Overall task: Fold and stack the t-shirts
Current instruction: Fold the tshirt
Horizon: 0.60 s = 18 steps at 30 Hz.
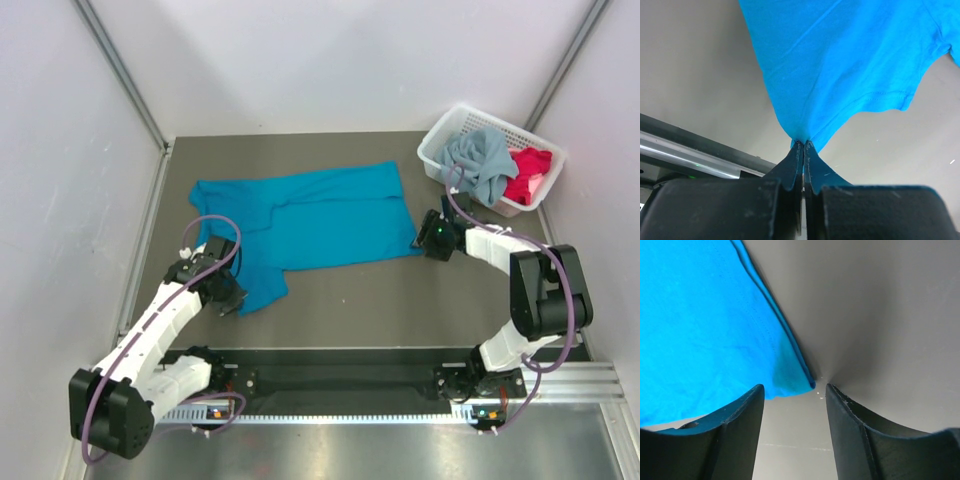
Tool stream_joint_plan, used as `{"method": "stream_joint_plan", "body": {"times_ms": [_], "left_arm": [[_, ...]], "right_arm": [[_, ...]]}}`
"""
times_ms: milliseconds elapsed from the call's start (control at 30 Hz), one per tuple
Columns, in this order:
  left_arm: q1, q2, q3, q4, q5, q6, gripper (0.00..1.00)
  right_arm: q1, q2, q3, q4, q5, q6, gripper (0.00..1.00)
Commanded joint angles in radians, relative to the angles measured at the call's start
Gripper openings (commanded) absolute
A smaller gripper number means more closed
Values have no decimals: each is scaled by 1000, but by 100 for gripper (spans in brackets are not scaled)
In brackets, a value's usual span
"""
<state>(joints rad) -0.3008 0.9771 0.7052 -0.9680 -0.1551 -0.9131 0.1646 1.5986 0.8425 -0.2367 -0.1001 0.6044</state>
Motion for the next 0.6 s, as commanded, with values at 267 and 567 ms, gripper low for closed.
{"method": "stream_joint_plan", "body": {"times_ms": [267,567], "left_arm": [[6,-31,43,-37,-26,11,0],[6,-52,85,-77,-52,11,0]], "right_arm": [[-30,24,-57,-64,37,-17,52],[-31,37,-51,-67,-26,-25,22]]}}
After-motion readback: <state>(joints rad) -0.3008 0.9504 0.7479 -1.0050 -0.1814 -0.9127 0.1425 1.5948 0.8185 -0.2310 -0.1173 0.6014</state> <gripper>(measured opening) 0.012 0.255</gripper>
